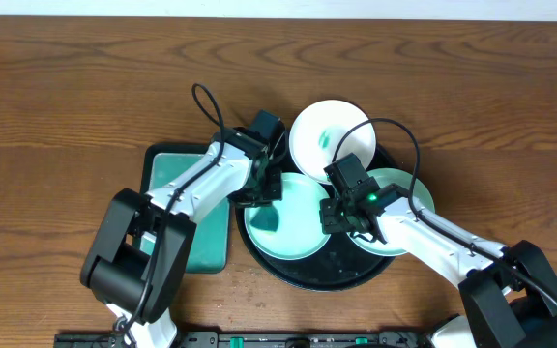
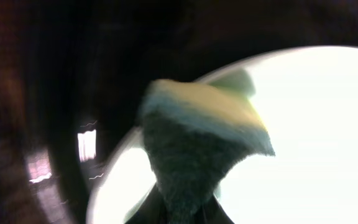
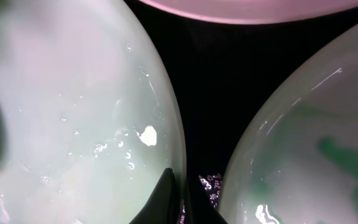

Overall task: Clean dirty plates on tray and stack at the side
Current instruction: 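Scrub the lower-left plate with the sponge while right gripper holds its rim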

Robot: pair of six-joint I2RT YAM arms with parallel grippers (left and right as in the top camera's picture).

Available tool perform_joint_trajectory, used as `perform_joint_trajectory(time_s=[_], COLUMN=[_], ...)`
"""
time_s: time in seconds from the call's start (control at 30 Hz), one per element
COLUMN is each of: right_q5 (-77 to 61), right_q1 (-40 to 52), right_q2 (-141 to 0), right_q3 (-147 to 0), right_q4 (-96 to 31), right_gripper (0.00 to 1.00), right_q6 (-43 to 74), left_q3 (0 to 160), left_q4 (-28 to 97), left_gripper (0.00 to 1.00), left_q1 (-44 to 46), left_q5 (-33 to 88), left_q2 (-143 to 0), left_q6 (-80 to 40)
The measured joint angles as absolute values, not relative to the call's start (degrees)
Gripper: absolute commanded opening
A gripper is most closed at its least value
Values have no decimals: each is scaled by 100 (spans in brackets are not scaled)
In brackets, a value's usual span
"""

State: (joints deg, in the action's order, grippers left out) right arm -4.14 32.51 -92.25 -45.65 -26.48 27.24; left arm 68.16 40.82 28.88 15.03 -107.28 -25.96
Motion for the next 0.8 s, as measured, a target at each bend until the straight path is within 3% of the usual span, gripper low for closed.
perform_joint_trajectory(time_s=[0.43,0.8], right_q5=[-5,-5], right_q1=[3181,3181], right_q2=[-9220,-9220], right_q3=[-4569,-4569], right_q4=[-2694,-2698], right_gripper=[2,1], right_q6=[2718,2718], left_q3=[6810,6794], left_q4=[3603,3723], left_gripper=[8,7], left_q1=[3391,3548], left_q5=[3699,3828], left_q2=[-11214,-11242], left_q6=[-2386,-2464])
